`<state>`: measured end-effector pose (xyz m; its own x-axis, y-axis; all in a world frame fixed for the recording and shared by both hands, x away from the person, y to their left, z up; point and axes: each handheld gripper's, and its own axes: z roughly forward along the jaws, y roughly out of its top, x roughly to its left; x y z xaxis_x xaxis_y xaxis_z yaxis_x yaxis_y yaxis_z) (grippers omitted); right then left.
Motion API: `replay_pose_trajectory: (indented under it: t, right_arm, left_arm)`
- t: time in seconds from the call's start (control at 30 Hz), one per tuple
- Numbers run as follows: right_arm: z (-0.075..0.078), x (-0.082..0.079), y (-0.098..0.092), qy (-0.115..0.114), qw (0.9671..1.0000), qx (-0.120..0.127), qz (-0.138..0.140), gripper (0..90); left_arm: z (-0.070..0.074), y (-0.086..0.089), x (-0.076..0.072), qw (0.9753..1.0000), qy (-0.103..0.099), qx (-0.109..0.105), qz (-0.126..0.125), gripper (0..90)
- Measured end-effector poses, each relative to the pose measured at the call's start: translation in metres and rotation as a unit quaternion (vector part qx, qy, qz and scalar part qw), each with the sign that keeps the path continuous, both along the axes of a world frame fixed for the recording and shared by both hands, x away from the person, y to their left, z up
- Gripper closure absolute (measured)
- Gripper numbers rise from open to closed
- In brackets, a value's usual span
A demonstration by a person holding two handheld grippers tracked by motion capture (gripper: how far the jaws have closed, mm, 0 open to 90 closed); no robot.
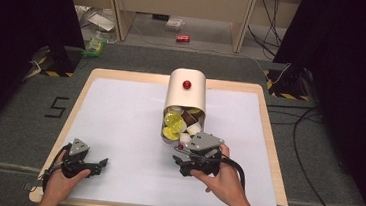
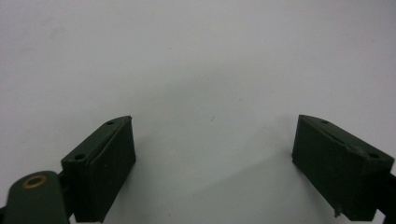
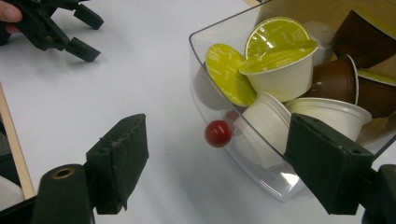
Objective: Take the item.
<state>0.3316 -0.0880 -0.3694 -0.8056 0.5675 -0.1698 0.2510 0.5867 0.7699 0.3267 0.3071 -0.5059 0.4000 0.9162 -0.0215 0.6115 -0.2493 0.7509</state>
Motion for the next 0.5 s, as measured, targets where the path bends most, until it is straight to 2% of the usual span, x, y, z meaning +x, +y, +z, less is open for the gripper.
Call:
replay_pose_trajectory:
  t: [0.5]
  right_arm:
    - [-0.0031,-0.0082,-0.0004,0.005,1.0000,-0.006,0.005,23.0]
  left_arm:
    - [0.0000,0.0000,0.0000,1.0000,0.000,0.000,0.000,12.4]
